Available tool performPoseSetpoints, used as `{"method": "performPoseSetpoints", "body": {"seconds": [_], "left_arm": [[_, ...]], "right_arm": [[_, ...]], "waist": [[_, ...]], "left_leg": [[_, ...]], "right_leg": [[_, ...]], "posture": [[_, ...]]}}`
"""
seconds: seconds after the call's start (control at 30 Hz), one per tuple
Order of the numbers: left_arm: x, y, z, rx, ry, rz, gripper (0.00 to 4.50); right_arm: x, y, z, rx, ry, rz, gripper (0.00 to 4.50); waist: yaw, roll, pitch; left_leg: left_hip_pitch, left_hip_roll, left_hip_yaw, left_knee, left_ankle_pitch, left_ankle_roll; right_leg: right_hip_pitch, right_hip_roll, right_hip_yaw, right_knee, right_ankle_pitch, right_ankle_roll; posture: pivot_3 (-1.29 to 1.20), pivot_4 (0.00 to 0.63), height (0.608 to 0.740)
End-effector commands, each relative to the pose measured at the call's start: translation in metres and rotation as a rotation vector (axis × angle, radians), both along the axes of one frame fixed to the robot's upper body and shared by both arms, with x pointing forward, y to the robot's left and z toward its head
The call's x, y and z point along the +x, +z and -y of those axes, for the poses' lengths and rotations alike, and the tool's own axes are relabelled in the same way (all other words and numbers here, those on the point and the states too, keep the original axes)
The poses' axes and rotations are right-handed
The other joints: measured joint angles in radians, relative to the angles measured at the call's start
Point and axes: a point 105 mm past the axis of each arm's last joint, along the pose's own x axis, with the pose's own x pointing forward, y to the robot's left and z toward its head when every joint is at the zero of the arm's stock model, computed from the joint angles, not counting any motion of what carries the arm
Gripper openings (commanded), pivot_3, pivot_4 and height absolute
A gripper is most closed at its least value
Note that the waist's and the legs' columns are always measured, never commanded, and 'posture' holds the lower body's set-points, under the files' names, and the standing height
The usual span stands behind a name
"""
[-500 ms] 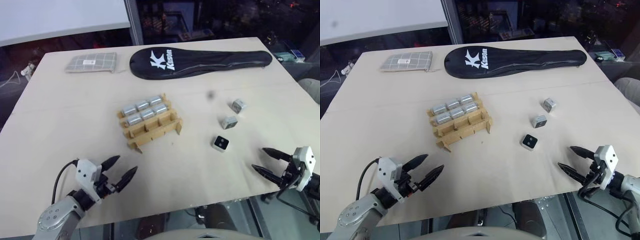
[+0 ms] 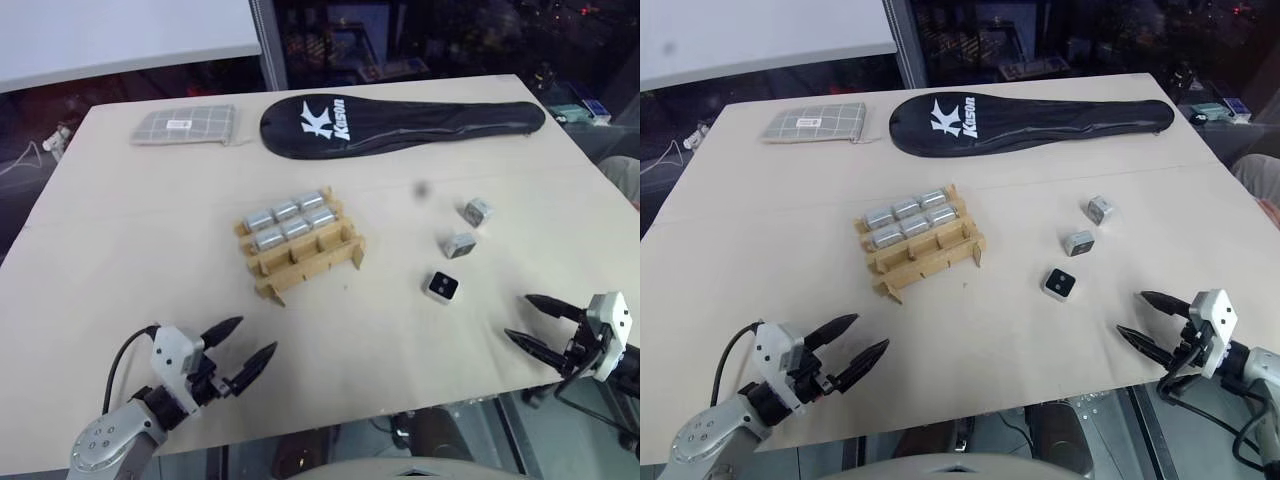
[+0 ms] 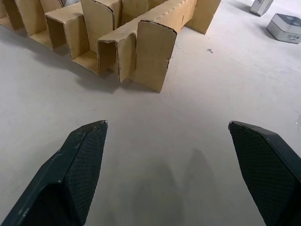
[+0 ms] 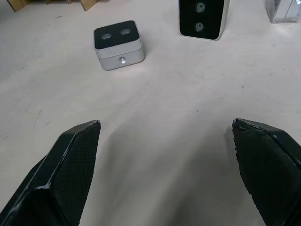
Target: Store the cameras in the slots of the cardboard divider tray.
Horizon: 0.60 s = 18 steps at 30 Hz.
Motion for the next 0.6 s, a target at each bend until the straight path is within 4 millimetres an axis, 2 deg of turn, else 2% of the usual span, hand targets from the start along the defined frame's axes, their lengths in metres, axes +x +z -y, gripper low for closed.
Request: {"method": "performPoseSetpoints", "body": {"seconds": [0.03,0.3,0.43,0.6], "left_arm": [[0.0,0.006,0.001,0.015,-0.017,0.032,4.28],[-0.003,0.011,0.006,-0.022,-0.086,0.045,4.28],[-0.014,0.019,0.018,-0.056,-0.26,0.043,4.28],[-0.011,0.029,0.021,-0.054,-0.356,0.06,4.28]], "right_arm": [[0.001,0.006,-0.001,-0.007,0.01,0.03,4.44],[0.007,0.008,-0.01,-0.021,0.028,0.045,4.44],[0.014,0.009,-0.038,-0.061,0.12,0.048,4.44],[0.036,0.007,-0.067,-0.057,0.153,0.04,4.44]], "waist": [[0.0,0.0,0.0],[-0.001,0.0,0.0],[-0.002,0.0,0.0],[0.0,0.0,0.0]], "left_leg": [[0.0,0.0,0.0,0.0,0.0,0.0],[0.0,0.0,0.0,0.0,0.0,0.0],[0.0,0.0,0.0,0.0,0.0,0.0],[0.001,0.0,0.0,0.001,0.0,0.0]], "right_leg": [[0.0,0.0,0.0,0.0,0.0,0.0],[0.0,0.0,0.0,0.0,0.0,0.0],[0.0,0.001,0.0,0.0,0.0,0.0],[0.0,0.001,0.0,0.0,0.0,0.0]], "posture": [[0.0,0.15,0.74],[0.0,0.15,0.74],[0.0,0.15,0.74],[0.0,0.15,0.74]]}}
